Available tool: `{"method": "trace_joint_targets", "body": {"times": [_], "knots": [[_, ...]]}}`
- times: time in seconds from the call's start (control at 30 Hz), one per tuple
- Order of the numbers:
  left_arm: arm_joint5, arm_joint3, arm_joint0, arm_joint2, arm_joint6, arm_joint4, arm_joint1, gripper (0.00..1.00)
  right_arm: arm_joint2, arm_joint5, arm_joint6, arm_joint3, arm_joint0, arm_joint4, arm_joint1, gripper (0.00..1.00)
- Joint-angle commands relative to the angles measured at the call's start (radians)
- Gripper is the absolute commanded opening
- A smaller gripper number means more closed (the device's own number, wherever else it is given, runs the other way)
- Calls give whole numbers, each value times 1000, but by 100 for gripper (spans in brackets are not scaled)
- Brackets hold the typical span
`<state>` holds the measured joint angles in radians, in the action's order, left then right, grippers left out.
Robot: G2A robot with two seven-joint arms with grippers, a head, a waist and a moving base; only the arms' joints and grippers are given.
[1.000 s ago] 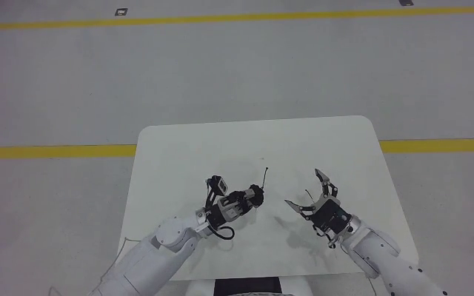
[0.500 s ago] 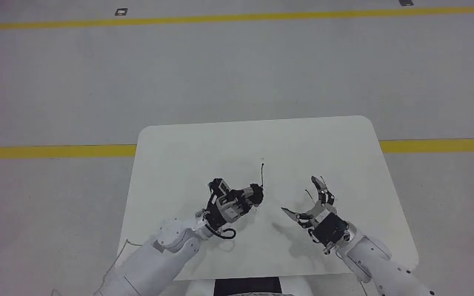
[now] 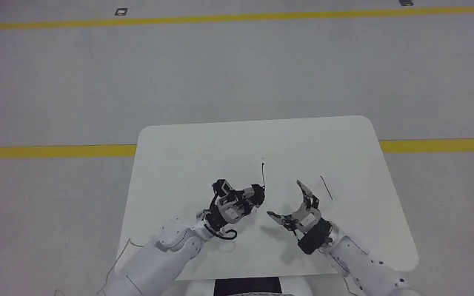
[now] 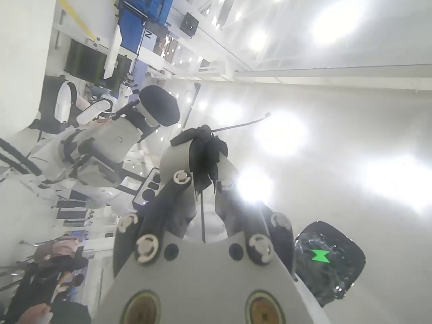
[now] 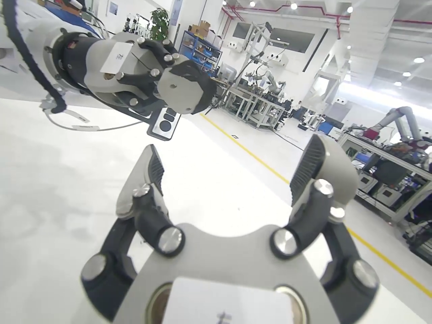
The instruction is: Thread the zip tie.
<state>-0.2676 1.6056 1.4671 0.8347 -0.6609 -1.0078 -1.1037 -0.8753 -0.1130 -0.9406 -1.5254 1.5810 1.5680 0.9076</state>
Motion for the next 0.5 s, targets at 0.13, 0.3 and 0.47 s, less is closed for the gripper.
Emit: {"method": "trace_joint_targets", "body": {"times": [0.13,0.3,0.47], "knots": [[0,0,0,0,0,-1,0,0,11,4,22,-9,-12,2,3,100],[0,0,0,0,0,-1,0,0,28,0,18,13,-42,-4,22,100],[0,0,0,0,0,-1,0,0,53,-15,-13,50,-75,2,44,47]]}}
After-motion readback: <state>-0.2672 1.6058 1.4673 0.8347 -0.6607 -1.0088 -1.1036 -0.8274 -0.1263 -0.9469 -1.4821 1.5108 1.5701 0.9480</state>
